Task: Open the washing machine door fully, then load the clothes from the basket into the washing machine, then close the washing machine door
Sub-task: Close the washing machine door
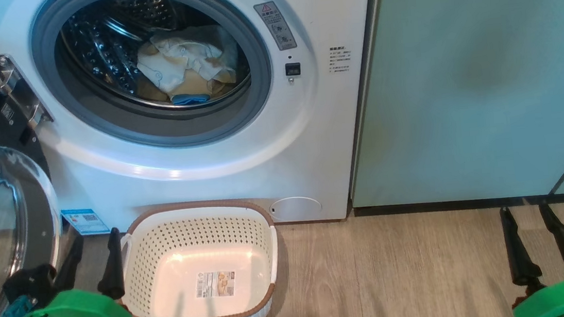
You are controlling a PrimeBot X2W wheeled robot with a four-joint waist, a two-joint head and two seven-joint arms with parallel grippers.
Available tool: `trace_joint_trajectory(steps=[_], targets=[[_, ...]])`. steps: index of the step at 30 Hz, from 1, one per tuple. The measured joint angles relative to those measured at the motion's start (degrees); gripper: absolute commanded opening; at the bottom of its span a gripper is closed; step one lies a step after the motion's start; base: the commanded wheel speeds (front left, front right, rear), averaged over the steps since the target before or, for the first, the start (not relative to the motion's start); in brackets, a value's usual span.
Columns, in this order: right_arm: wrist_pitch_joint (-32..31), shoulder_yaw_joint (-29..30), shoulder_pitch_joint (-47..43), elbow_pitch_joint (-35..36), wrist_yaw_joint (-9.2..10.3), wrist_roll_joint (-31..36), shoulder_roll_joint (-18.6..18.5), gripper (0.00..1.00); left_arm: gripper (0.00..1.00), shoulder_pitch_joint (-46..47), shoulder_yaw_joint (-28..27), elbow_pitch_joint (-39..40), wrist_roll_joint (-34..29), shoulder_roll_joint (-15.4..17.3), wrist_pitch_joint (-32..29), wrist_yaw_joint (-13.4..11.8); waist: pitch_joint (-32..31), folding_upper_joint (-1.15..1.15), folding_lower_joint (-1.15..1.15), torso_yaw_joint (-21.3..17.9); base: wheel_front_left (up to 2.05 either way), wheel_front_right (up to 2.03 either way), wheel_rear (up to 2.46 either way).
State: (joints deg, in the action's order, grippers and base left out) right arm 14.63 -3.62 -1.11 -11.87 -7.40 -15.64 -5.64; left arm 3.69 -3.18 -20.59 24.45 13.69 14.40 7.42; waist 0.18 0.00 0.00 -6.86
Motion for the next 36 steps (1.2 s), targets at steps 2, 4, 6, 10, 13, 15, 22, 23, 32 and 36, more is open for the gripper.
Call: trace_joint_trajectory(steps=[2,4,6,10,13,15,22,23,32,36], targets=[[0.0,0.1,0.0,-0.2,0.00,0.0,0.0,1.00,1.00,0.0,0.0,0.0,0.0,0.0,0.0,0.0,0.0,0.00,0.00,0.0,-0.08,0.08,0.00],[0.0,0.2,0.0,-0.2,0.00,0.0,0.0,1.00,1.00,0.0,-0.1,-0.1,0.0,0.0,0.0,0.0,0.0,0.00,0.00,0.0,-0.35,0.35,0.00],[0.0,0.2,0.0,-0.2,0.00,0.0,0.0,1.00,1.00,0.0,-0.1,-0.3,0.0,0.0,0.0,0.0,0.0,0.00,0.00,0.1,-0.63,0.63,0.00],[0.0,0.3,0.0,-0.2,0.00,0.0,0.0,1.00,1.00,0.0,-0.1,-0.3,0.0,0.0,0.0,0.0,-0.1,0.00,0.00,0.2,-0.97,0.97,0.00],[0.0,0.2,0.0,-0.2,0.00,0.0,0.1,1.00,1.00,0.2,-0.1,-0.4,0.0,0.1,0.0,0.0,-0.1,0.00,0.02,0.4,-1.38,1.38,0.00],[0.0,0.2,0.0,-0.3,0.00,0.0,0.1,1.00,1.00,0.2,-0.1,-0.4,0.0,0.1,0.0,0.0,-0.1,0.00,0.01,0.5,-1.72,1.72,0.00],[0.0,0.3,0.0,-0.3,0.00,0.0,0.1,1.00,1.00,0.2,-0.2,-0.5,0.0,0.3,0.0,0.0,-0.1,0.00,0.00,0.5,-2.09,2.09,0.00],[0.0,0.3,0.0,-0.3,0.00,0.0,0.1,1.00,1.00,0.2,-0.2,-0.5,0.0,0.3,0.0,0.0,-0.1,0.00,-0.01,0.5,-2.13,2.13,0.00],[0.0,0.3,-0.5,-0.4,0.00,0.0,0.2,1.00,1.00,0.2,-0.1,-0.4,-0.2,0.3,0.0,0.0,-0.2,0.00,-0.01,0.1,-1.70,1.70,0.00],[0.0,0.3,-1.2,-0.5,0.00,0.0,0.2,1.00,1.00,0.0,-0.1,-0.4,-0.2,0.3,0.0,0.0,-0.2,0.00,-0.01,0.1,-0.83,0.83,0.00]])
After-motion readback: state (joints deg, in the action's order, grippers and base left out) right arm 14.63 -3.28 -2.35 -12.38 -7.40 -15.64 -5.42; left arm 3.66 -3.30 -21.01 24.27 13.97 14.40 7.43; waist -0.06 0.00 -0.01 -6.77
